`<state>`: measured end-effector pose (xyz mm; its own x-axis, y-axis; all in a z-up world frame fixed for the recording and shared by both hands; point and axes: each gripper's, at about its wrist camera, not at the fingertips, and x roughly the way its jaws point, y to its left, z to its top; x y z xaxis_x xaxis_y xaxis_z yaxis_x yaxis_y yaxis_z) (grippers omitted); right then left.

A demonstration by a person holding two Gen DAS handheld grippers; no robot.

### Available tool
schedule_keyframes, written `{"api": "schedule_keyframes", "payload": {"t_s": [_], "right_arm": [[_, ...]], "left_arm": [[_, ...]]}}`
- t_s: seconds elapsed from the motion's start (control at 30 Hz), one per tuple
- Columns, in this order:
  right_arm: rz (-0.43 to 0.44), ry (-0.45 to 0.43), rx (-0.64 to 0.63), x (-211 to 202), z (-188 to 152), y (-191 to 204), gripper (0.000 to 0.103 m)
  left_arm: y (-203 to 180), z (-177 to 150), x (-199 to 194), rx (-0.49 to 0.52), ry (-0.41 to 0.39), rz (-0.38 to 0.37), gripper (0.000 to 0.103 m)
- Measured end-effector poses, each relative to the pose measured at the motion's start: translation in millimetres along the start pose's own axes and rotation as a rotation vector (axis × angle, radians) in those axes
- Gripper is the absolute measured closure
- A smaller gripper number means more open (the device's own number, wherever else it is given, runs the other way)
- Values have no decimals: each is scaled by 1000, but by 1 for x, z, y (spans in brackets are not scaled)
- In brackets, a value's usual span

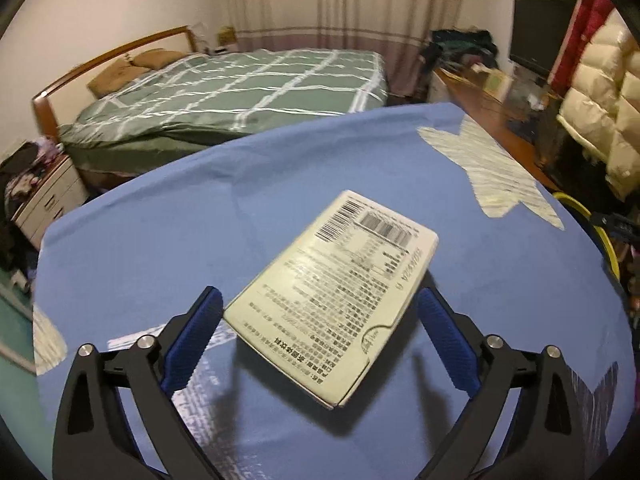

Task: Collect trash
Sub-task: 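Grasp the cream paper box with the left gripper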

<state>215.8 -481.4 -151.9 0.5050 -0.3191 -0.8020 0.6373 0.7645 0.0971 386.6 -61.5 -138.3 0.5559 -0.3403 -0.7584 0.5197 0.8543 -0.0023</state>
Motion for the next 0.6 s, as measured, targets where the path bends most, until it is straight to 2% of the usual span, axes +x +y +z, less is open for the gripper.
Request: {"api": "schedule_keyframes", "payload": {"t_s": [0.07,0.17,0.33,0.37,0.6], "right_arm": [[5,2,0,0,0,0,18],[8,5,0,1,0,0,18],[18,7,-2,1,-1,2,18],[19,7,-1,1,-1,1,18],[29,11,4,1,0,1,18]], "left_arm": [[-5,-1,-4,1,12,-40,7],[-20,-4,-16,-6,35,-149,7],[-38,4,-19,22,30,-65,7],[-42,8,-15,29,35,-29,7],[-46,17,16,31,91,43,7]]}}
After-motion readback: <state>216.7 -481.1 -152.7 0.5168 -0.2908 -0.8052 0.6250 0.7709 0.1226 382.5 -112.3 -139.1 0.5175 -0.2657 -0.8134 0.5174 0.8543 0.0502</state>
